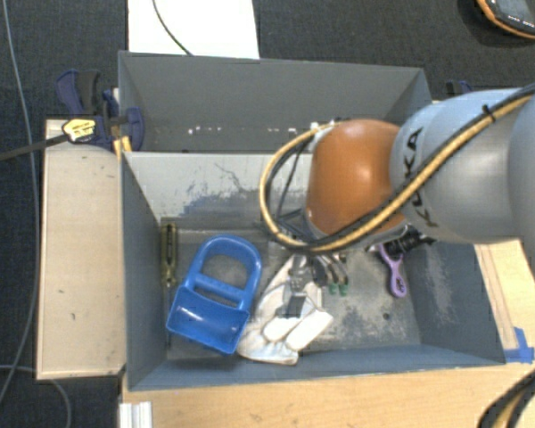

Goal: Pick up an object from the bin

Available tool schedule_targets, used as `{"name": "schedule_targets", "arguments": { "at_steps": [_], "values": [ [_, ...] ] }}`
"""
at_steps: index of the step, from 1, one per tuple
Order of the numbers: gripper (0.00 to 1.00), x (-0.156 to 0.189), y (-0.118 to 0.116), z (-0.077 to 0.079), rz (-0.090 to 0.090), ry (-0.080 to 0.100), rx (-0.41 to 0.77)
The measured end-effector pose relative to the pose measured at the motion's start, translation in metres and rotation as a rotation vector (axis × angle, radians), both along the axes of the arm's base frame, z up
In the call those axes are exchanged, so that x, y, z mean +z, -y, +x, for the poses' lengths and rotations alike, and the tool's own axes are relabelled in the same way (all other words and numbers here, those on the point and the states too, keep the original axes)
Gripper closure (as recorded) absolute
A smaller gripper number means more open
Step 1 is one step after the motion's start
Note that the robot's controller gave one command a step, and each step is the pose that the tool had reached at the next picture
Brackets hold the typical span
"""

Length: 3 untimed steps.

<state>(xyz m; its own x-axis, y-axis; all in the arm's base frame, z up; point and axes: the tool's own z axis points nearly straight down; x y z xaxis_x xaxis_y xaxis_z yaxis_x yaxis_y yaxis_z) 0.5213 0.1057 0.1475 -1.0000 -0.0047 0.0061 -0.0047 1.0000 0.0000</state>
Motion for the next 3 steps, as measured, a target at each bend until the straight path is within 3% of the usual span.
{"name": "schedule_targets", "arguments": {
  "at_steps": [1, 2, 3],
  "values": [
    [0.00, 0.004, 0.001, 0.002, 0.001, 0.008, -0.006],
    [0.00, -0.075, 0.038, -0.040, 0.003, 0.021, 0.447],
    [0.00, -0.047, 0.027, -0.041, 0.003, 0.012, 0.458]
  ]
}}
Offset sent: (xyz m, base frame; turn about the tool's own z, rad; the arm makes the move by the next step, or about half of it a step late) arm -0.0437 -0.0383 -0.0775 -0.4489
